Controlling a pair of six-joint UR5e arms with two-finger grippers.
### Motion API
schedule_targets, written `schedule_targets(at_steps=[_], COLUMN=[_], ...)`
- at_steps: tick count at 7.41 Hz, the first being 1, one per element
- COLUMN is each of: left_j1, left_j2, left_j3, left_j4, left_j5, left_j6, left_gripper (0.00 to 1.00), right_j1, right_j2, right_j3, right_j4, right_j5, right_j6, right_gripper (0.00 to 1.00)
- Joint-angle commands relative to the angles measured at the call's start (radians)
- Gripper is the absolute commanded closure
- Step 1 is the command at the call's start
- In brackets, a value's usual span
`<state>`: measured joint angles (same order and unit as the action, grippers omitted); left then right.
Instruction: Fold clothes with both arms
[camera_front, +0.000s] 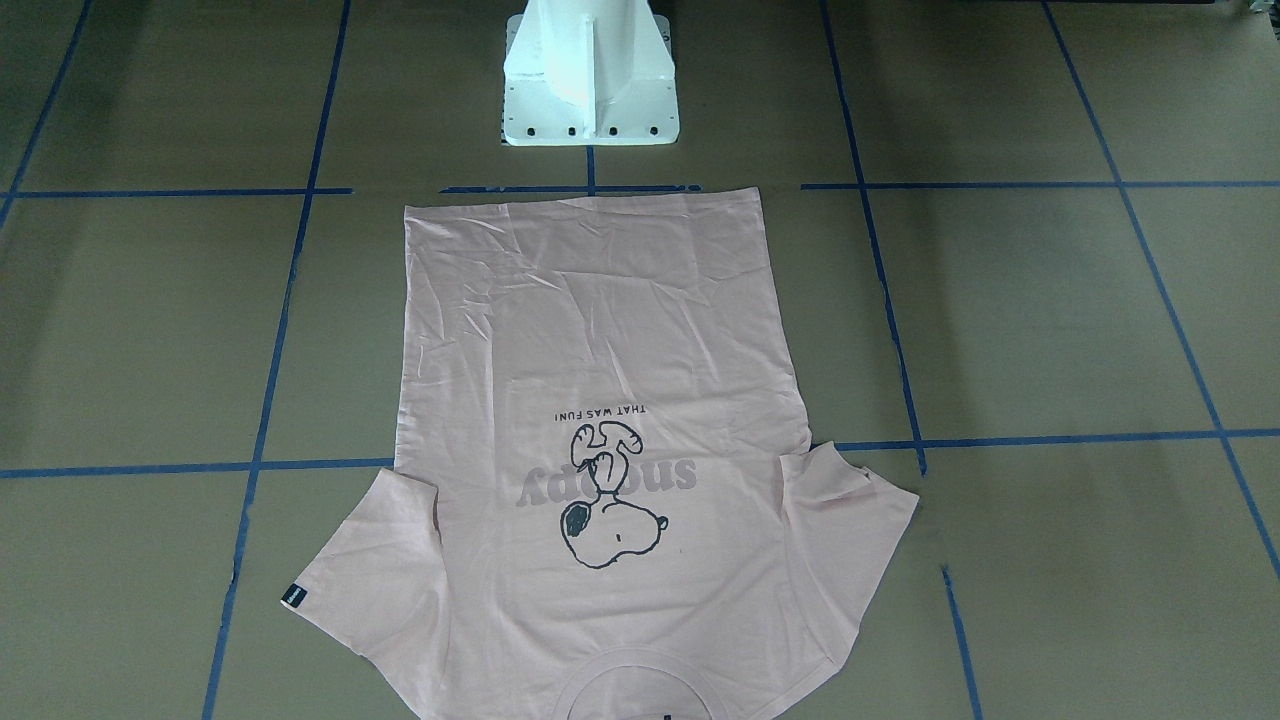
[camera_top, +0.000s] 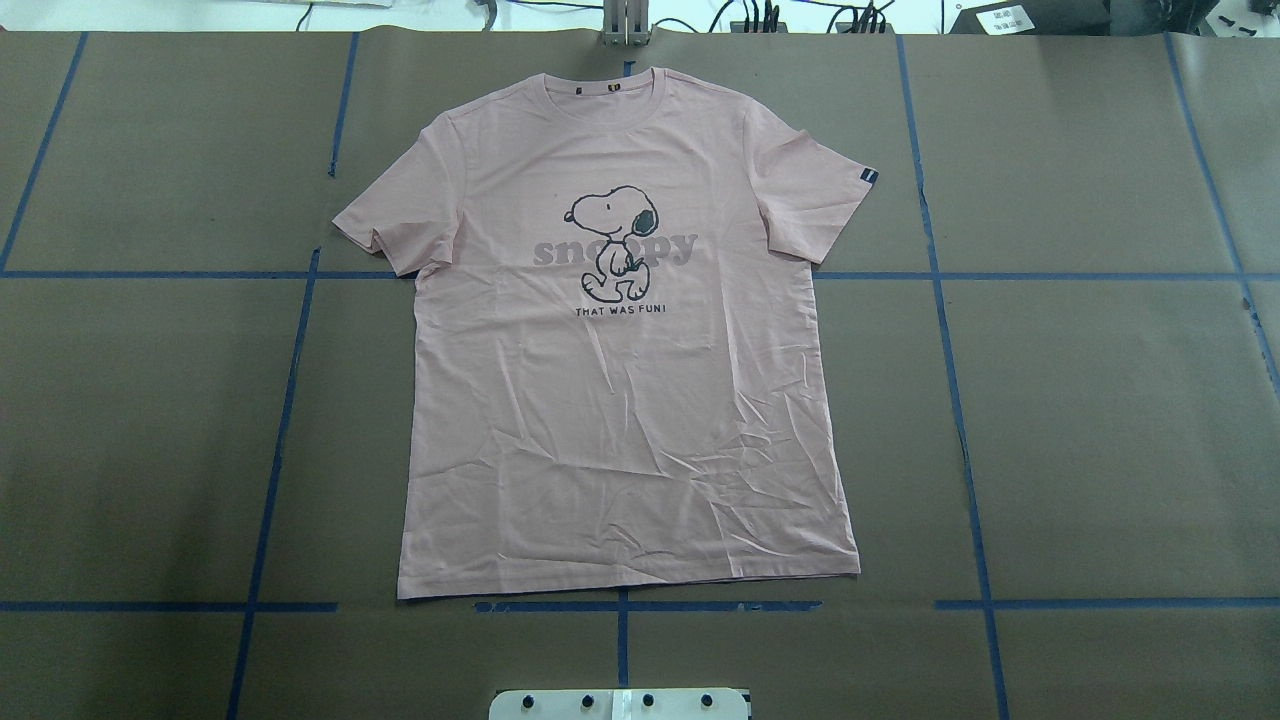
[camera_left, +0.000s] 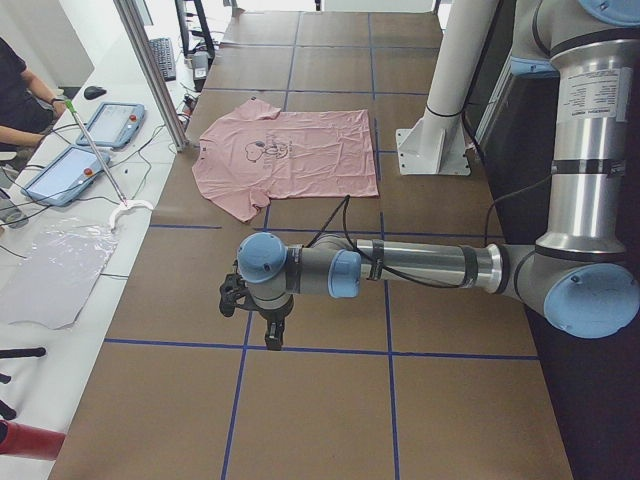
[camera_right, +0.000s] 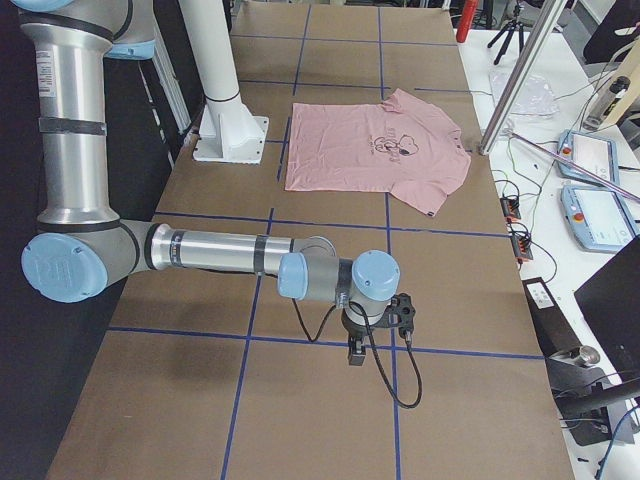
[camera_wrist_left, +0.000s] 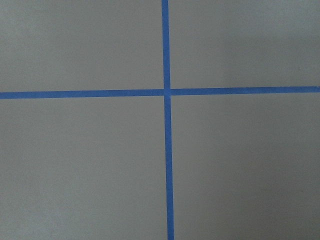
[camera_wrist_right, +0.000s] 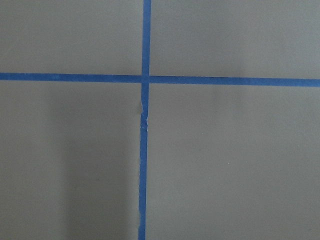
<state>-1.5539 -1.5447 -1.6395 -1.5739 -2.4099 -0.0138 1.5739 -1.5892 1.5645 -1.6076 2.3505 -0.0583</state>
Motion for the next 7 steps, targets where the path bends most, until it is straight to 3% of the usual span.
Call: schedule_targets(at_steps=[1, 3, 5, 7], left_j1=[0.000, 0.000, 0.003, 0.009], left_j2=[0.000, -0.002, -0.014, -0.115], left_j3=[0.000, -0.002, -0.011, -0.019], left_j4=[-0.001, -0.005, -0.064, -0.070], left_j5=[0.002, 0.002, 0.027, 0.065], left_j6=[0.000, 0.009, -0.001, -0.003], left_gripper=[0.00, 0.00, 0.00, 0.00], right_j1=[0.000, 0.000, -0.012, -0.069], right_j2=[0.001, 0.009, 0.038, 0.057], right_j3=[0.009, 0.009, 0.084, 0.095], right_j4=[0.002, 0.000, 0.003, 0.158], right_j5=[0.006, 0.006, 0.029, 0.030], right_j6=[0.003, 0.005, 0.006, 0.011], right_gripper=[0.00, 0.00, 0.00, 0.00])
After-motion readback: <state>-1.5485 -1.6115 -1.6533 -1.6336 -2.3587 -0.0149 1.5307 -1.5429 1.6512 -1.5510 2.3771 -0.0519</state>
